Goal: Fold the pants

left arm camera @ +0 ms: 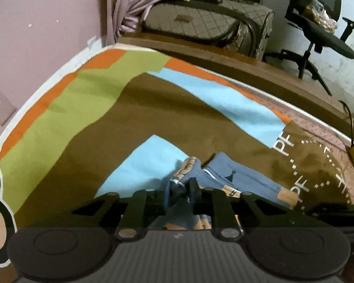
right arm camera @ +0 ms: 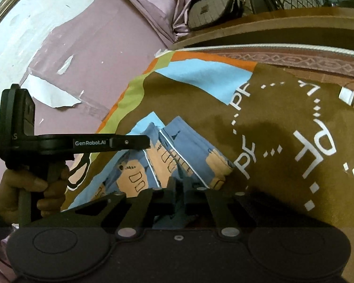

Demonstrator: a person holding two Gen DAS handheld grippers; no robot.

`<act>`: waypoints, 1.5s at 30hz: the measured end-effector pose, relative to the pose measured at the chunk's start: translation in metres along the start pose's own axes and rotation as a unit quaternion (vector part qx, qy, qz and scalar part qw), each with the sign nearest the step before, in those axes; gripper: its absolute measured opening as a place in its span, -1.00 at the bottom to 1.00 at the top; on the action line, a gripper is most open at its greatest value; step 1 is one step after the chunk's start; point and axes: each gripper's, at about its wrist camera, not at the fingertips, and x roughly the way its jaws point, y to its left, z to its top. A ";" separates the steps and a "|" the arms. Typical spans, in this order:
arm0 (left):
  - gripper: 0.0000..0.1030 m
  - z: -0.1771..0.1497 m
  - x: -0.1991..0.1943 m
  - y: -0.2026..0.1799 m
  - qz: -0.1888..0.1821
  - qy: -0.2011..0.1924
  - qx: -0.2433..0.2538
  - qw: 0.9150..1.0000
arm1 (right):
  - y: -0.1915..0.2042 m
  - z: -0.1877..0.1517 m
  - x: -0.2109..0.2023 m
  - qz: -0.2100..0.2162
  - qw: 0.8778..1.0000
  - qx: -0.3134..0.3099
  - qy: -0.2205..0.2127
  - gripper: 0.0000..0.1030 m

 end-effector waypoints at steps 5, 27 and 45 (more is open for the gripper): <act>-0.73 0.005 -0.016 -0.012 0.001 -0.028 0.018 0.999 | 0.004 0.000 -0.012 -0.013 0.999 -0.013 -0.028 -0.94; 0.24 -0.001 0.003 -0.035 0.014 -0.052 0.018 0.998 | 0.004 -0.004 -0.033 -0.128 0.988 -0.066 -0.062 -0.77; 0.38 -0.185 -0.156 0.070 0.218 -0.062 -0.086 0.970 | 0.054 -0.032 0.007 -0.147 0.963 -0.226 -0.001 -0.21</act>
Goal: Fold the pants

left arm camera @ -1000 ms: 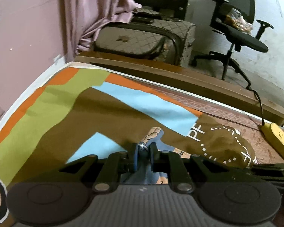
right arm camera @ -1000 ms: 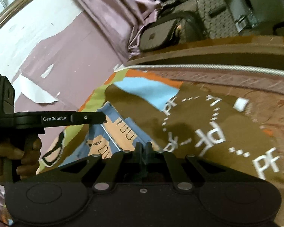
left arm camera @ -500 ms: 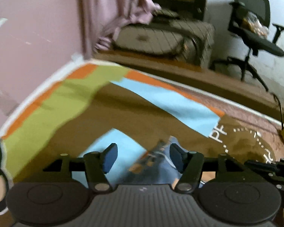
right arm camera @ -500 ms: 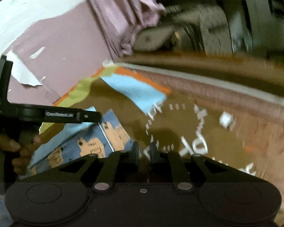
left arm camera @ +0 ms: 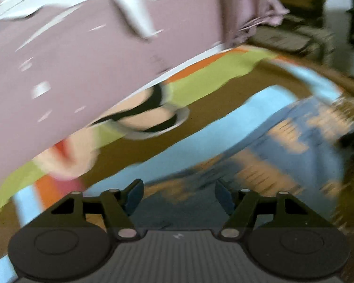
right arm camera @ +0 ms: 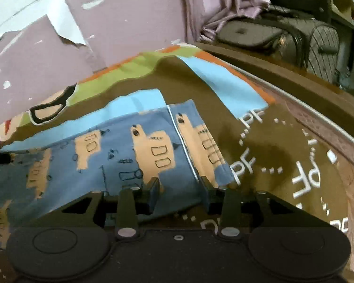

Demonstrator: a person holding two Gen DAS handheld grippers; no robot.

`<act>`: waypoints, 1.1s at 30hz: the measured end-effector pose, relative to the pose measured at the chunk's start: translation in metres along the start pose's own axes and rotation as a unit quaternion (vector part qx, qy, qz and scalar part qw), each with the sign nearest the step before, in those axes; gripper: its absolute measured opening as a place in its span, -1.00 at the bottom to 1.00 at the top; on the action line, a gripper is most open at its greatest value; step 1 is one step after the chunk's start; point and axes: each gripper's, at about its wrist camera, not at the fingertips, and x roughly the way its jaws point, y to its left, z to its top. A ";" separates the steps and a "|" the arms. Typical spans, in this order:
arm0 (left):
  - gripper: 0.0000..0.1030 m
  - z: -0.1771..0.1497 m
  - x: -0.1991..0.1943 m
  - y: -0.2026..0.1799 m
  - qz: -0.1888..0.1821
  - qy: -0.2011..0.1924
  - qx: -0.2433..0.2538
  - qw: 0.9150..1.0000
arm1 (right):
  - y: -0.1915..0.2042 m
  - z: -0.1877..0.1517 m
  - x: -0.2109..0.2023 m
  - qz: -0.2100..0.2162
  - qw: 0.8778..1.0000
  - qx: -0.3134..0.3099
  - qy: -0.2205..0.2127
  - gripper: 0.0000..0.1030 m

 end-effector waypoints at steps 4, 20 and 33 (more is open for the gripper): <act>0.38 -0.011 -0.012 0.054 0.008 -0.015 -0.060 0.998 | 0.016 -0.001 -0.014 0.020 0.998 -0.042 -0.044 0.35; -0.81 -0.001 0.032 0.097 0.038 0.088 -0.049 0.994 | 0.161 0.053 0.055 0.241 0.929 -0.273 0.059 -0.26; 0.00 0.007 0.021 0.081 0.040 0.041 -0.081 0.995 | 0.052 0.054 0.009 0.125 0.988 -0.093 -0.011 0.86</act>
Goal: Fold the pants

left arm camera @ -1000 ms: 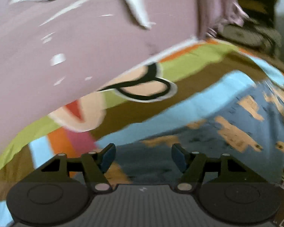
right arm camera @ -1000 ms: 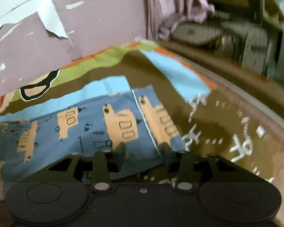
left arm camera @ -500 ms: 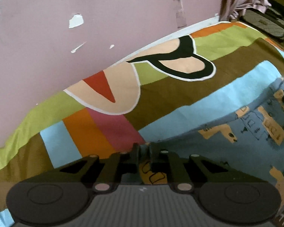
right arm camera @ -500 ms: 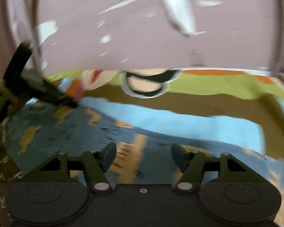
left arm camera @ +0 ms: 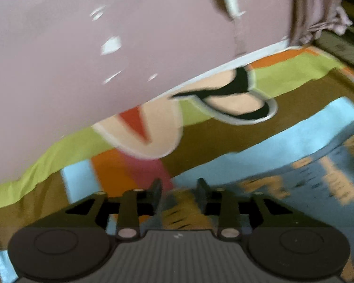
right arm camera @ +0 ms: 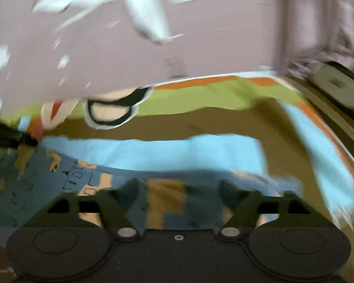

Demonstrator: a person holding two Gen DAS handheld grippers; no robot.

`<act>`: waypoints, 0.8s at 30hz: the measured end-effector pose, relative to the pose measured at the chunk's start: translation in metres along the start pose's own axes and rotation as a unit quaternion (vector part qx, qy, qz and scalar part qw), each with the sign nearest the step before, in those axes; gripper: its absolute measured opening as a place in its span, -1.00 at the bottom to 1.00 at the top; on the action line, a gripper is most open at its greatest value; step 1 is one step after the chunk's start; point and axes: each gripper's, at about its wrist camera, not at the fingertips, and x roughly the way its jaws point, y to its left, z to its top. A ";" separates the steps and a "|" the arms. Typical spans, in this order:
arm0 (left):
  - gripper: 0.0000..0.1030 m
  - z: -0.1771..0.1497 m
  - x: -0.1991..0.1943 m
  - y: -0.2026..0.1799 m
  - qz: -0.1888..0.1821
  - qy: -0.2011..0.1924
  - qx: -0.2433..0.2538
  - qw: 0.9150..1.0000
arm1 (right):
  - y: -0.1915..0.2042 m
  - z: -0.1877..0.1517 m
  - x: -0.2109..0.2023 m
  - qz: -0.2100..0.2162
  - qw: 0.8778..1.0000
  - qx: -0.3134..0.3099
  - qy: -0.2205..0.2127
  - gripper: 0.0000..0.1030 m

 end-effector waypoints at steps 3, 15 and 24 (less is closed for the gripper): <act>0.33 0.011 -0.009 -0.034 -0.055 -0.031 0.015 0.998 | -0.030 -0.023 -0.035 -0.013 0.994 0.108 -0.016 0.93; 0.33 0.059 0.033 -0.247 -0.178 -0.035 0.247 0.952 | -0.100 -0.079 -0.048 0.008 0.959 0.283 -0.010 0.63; 0.59 0.060 0.058 -0.254 -0.152 -0.021 0.231 0.961 | -0.110 -0.073 -0.033 0.029 0.950 0.310 -0.020 0.55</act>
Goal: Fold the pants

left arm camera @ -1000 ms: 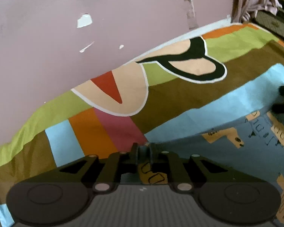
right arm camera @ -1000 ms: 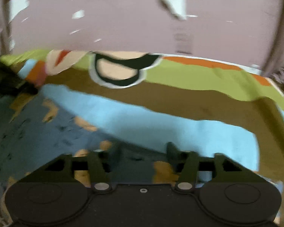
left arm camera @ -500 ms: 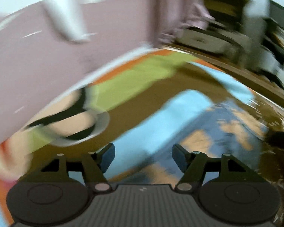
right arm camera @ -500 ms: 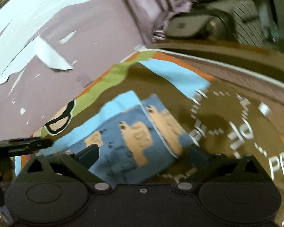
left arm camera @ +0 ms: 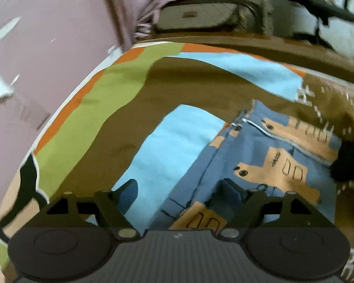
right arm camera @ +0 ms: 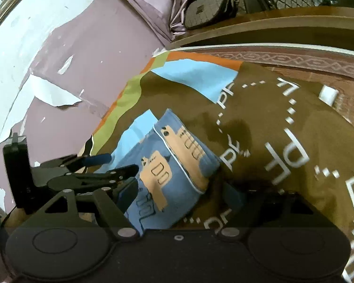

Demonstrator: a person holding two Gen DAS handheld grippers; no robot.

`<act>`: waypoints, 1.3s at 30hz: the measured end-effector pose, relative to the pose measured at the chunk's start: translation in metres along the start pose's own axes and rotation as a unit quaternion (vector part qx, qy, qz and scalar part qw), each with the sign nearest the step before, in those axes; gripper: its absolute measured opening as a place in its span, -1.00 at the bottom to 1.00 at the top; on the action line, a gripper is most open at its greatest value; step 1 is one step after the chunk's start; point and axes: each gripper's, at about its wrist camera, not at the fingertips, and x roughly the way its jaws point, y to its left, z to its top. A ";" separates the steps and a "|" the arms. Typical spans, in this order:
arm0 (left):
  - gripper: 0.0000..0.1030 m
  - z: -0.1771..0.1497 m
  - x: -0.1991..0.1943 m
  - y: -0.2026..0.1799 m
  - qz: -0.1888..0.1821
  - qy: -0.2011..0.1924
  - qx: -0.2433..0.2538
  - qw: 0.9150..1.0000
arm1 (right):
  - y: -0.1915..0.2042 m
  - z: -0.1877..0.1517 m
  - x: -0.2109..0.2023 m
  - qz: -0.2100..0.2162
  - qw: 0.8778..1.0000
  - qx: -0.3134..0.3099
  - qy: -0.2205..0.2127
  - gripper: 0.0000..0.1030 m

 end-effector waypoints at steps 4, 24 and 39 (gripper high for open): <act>0.58 -0.004 -0.020 0.010 0.003 -0.016 -0.049 0.999 | 0.000 0.003 0.007 -0.006 1.000 -0.002 -0.012 0.45; 0.42 0.060 -0.022 0.016 -0.172 0.064 -0.234 0.955 | 0.080 -0.036 0.001 -0.043 0.955 -0.285 -0.075 -0.81; -0.57 0.091 0.027 -0.021 -0.119 0.180 -0.202 0.955 | 0.087 -0.047 0.004 -0.049 0.937 -0.338 -0.070 -0.80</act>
